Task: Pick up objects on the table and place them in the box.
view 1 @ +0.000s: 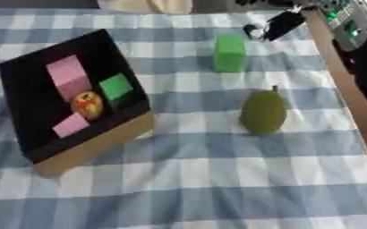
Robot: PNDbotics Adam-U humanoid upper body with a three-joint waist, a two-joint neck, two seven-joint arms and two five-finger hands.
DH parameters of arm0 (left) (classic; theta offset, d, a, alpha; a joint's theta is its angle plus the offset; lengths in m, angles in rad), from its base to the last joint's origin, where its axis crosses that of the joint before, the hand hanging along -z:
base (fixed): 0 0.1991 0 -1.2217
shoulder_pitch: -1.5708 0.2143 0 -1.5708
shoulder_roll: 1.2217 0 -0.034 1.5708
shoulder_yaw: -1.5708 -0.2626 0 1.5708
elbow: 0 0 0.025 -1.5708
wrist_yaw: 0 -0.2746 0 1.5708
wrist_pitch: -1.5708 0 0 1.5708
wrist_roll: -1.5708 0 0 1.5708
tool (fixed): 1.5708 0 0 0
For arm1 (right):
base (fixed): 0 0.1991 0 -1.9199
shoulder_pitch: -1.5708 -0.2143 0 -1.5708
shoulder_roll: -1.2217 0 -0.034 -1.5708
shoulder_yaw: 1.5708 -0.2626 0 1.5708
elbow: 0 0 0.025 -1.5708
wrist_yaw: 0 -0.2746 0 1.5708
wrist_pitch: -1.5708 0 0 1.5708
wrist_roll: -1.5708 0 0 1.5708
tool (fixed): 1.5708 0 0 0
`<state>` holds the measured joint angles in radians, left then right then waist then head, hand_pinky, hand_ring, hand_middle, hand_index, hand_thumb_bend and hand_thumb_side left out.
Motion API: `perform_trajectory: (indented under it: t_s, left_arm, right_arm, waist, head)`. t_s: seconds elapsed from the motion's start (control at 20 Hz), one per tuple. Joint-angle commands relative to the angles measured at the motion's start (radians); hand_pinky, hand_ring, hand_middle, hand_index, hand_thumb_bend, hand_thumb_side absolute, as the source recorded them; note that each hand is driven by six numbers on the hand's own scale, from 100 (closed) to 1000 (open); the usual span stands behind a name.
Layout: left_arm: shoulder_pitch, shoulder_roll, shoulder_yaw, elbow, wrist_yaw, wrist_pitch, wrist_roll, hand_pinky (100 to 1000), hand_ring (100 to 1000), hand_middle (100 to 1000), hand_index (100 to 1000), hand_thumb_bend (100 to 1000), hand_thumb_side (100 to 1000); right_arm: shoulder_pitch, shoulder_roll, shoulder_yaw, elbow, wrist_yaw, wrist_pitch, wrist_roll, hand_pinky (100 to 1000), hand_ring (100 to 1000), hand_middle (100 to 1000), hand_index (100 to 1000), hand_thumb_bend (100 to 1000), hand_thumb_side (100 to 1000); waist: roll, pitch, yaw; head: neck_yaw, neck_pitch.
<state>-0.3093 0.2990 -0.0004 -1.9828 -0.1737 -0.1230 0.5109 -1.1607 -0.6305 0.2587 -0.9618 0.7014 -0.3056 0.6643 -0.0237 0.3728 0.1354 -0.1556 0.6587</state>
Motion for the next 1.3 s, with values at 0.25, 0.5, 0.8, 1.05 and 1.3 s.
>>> perform_trajectory:
  t_s: [0.25, 0.5, 0.8, 1.05, 1.3]
  left_arm:
    - [-0.008, 0.023, 0.008, -0.017, -0.001, 0.003, -0.004, 786, 789, 706, 811, 385, 755]
    - [-0.010, 0.018, 0.006, -0.017, 0.003, 0.004, -0.008, 786, 789, 700, 811, 382, 743]
    - [-0.011, 0.012, 0.004, -0.017, 0.007, 0.005, -0.011, 786, 789, 698, 810, 378, 752]
    - [-0.012, 0.010, 0.004, -0.017, 0.008, 0.005, -0.010, 785, 788, 698, 810, 375, 754]
    - [-0.013, 0.007, 0.003, -0.017, 0.010, 0.005, -0.011, 785, 788, 698, 810, 372, 757]
  right_arm:
    - [-0.009, -0.025, 0.016, 0.012, -0.029, -0.042, 0.063, 957, 964, 921, 987, 188, 426]
    - [-0.006, -0.011, 0.016, 0.015, -0.021, -0.031, 0.049, 957, 964, 920, 988, 230, 370]
    - [-0.009, 0.008, 0.011, 0.031, 0.033, -0.007, -0.019, 956, 963, 919, 989, 248, 357]
    - [-0.009, 0.018, 0.008, 0.049, 0.064, 0.002, -0.058, 954, 963, 919, 990, 265, 369]
    - [-0.008, 0.028, 0.009, 0.077, 0.103, 0.001, -0.063, 953, 963, 919, 991, 262, 408]
  waist:
    - [-0.008, -0.025, 0.004]
    - [-0.006, -0.019, 0.008]
    - [-0.007, -0.012, 0.012]
    - [-0.009, -0.007, 0.015]
    - [-0.011, -0.001, 0.017]
  head:
    - [-0.005, 0.002]
    - [-0.010, 0.002]
    - [-0.016, -0.004]
    - [-0.018, -0.009]
    - [-0.020, -0.012]
